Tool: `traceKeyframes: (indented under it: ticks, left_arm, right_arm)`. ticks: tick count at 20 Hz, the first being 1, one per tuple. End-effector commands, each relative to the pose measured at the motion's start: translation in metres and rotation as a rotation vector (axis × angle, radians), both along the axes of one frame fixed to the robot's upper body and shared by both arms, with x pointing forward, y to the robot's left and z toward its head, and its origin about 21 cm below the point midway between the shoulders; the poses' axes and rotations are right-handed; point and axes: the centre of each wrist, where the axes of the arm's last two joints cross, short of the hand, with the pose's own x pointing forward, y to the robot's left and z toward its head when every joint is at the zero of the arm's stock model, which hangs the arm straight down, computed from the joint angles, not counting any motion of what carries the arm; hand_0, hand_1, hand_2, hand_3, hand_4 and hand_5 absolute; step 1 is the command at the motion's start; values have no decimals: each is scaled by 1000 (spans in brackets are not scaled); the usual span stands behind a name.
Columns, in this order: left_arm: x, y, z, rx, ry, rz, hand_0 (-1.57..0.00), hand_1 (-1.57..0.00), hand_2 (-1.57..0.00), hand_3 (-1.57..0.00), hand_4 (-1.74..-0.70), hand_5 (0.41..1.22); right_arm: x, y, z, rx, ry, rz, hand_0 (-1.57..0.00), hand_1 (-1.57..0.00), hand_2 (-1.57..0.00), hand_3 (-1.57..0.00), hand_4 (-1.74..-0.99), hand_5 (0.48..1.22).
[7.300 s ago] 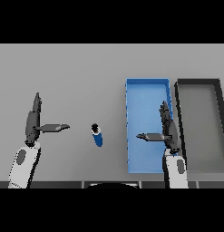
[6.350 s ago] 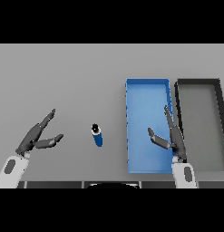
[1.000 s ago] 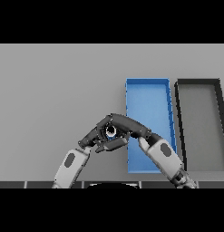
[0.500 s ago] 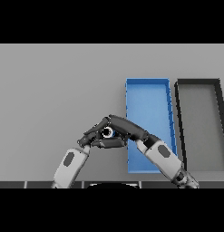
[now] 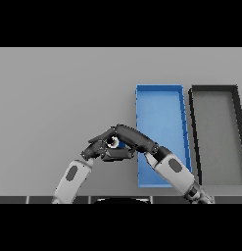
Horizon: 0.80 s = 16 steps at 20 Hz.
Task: Pick up the blue pipe and place it into the blue bin.
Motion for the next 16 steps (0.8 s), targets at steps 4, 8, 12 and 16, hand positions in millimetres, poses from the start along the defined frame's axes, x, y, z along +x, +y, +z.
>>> traceKeyframes:
  ticks: [4,8,12,16]
  left_arm:
    - [0,4,-1,18,69,33,-125,-114,-110,-99,-970,647]
    - [-1,3,-2,39,71,56,-50,-46,-45,-40,-947,513]
    - [3,3,-8,71,89,56,-20,-18,-18,-16,-916,474]
    - [0,2,-8,72,87,49,-8,-7,-7,-6,-907,450]
  right_arm:
    - [-2,2,1,25,-43,3,-1570,-1570,-1570,-1569,-1740,1219]
    - [3,5,-2,50,-6,0,-1570,-1570,-1570,-1570,-1741,1220]
    - [0,-2,17,169,55,33,-1571,-1571,-1571,-1571,-1741,1221]
    - [8,-12,65,245,84,43,-1571,-1571,-1571,-1571,-1741,1221]
